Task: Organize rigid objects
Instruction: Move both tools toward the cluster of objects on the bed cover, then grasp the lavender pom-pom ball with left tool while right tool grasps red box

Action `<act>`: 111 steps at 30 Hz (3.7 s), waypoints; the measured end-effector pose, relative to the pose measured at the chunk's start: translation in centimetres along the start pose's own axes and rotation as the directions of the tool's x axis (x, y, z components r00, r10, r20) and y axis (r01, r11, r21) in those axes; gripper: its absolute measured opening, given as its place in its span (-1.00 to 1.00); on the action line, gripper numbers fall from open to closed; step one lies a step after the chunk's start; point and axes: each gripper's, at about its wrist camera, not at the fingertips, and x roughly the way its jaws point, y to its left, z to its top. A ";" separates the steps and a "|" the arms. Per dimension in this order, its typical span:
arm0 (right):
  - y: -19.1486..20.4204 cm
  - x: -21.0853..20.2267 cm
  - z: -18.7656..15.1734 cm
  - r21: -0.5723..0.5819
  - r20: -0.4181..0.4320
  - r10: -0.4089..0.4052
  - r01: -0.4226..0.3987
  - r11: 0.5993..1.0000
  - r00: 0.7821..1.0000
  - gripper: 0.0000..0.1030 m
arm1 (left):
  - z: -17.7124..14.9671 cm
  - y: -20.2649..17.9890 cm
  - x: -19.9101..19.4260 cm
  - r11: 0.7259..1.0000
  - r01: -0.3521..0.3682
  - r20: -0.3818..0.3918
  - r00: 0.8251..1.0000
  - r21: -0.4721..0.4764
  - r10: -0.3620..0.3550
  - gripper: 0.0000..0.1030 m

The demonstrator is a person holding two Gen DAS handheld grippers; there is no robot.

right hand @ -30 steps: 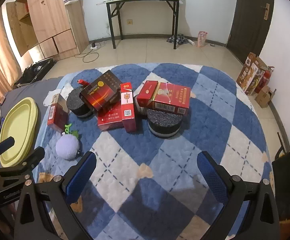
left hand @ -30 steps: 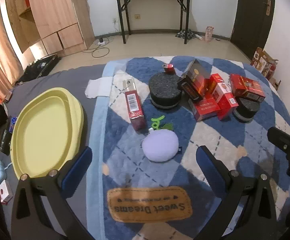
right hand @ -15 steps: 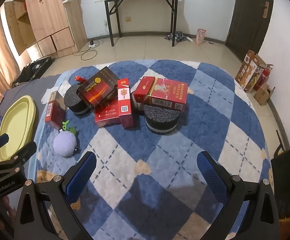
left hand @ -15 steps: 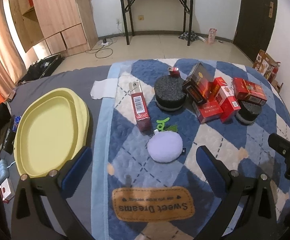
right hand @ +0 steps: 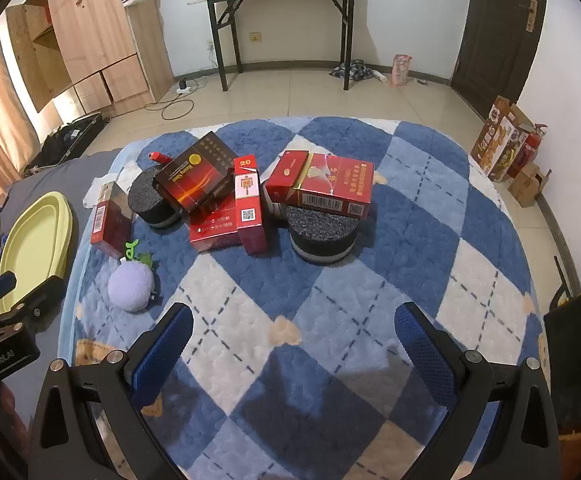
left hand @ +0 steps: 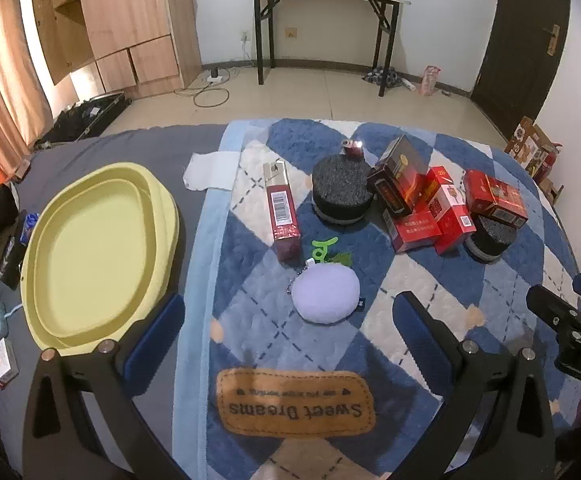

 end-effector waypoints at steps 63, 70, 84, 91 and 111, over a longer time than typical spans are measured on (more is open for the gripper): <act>-6.2 4.7 4.4 0.144 -0.009 0.065 -0.062 0.988 0.998 0.99 | -3.2 0.9 4.3 0.998 0.042 -0.083 0.996 0.049 -0.038 1.00; -7.2 7.9 10.1 0.186 -0.094 0.082 -0.063 0.980 0.992 0.99 | -2.8 -0.2 7.0 0.995 0.003 -0.092 0.996 0.095 0.006 1.00; -6.7 12.4 13.5 0.240 -0.198 0.043 0.006 0.971 0.979 0.99 | -2.4 -1.3 8.9 0.996 0.007 -0.086 0.996 0.093 0.001 1.00; -6.6 13.0 14.3 0.250 -0.202 0.071 -0.019 0.968 0.977 0.99 | -2.2 -1.7 9.5 0.998 0.041 -0.107 0.994 0.054 -0.035 1.00; -4.0 17.0 13.4 0.133 -0.198 -0.007 0.034 0.991 0.980 0.97 | -2.4 -1.8 11.4 0.999 0.025 -0.085 0.996 0.030 -0.023 0.81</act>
